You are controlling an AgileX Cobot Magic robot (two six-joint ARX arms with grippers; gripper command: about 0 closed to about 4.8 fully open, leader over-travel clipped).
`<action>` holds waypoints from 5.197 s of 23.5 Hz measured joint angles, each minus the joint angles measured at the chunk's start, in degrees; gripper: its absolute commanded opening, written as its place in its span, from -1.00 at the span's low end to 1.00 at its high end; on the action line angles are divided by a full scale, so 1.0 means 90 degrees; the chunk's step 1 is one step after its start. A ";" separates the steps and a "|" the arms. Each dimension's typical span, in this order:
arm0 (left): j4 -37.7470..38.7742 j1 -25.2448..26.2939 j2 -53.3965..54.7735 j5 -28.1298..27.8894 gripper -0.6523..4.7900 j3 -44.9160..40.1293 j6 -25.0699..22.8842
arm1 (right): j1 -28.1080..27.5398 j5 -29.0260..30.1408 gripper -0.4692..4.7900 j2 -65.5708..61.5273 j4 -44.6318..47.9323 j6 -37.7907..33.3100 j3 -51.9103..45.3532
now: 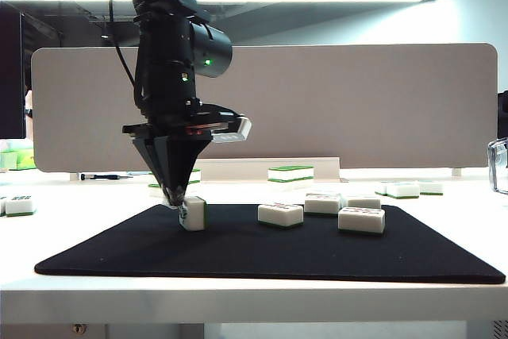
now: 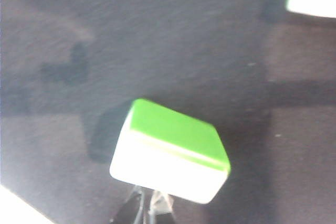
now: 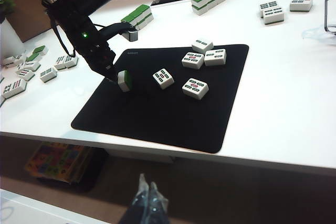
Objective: Align six mahjong tiles in a row on the table.
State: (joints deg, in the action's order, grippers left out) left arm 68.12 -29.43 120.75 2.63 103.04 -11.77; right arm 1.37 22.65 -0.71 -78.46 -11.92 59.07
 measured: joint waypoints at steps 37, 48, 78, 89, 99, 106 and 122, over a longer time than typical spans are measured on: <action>-0.0988 -0.0410 0.0000 -0.0576 0.64 0.0056 -0.0194 | 0.0000 -0.0005 -0.83 0.0000 -0.0005 0.0000 -0.0185; -0.1452 -0.0415 0.0010 -0.0529 0.57 0.0056 -0.0187 | 0.0000 -0.0005 -0.83 0.0000 -0.0005 0.0000 -0.0185; -0.2606 -0.0415 0.0085 0.0335 0.40 0.0100 0.0682 | 0.0000 -0.0226 -0.83 0.0000 -0.0005 0.0000 -0.0185; -0.2778 -0.0430 0.0355 0.0032 0.39 0.0121 0.0682 | 0.0000 -0.0228 -0.83 0.0000 -0.0005 0.0000 -0.0185; -0.2846 -0.0423 0.0226 0.0012 0.39 0.0112 0.0685 | 0.0000 -0.0231 -0.83 0.0000 -0.0005 0.0000 -0.0185; -0.2834 -0.0267 0.0512 -0.0029 0.28 0.0109 0.0687 | 0.0000 -0.0228 -0.83 0.0000 -0.0005 0.0002 -0.0185; -0.2067 -0.0245 0.0262 -0.0010 0.00 0.0097 -0.0359 | 0.0000 -0.0228 -0.83 0.0000 -0.0005 0.0000 -0.0185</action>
State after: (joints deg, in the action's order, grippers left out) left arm 49.52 -31.64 123.11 2.55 103.92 -15.00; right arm 1.37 20.60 -0.71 -78.50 -11.92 57.41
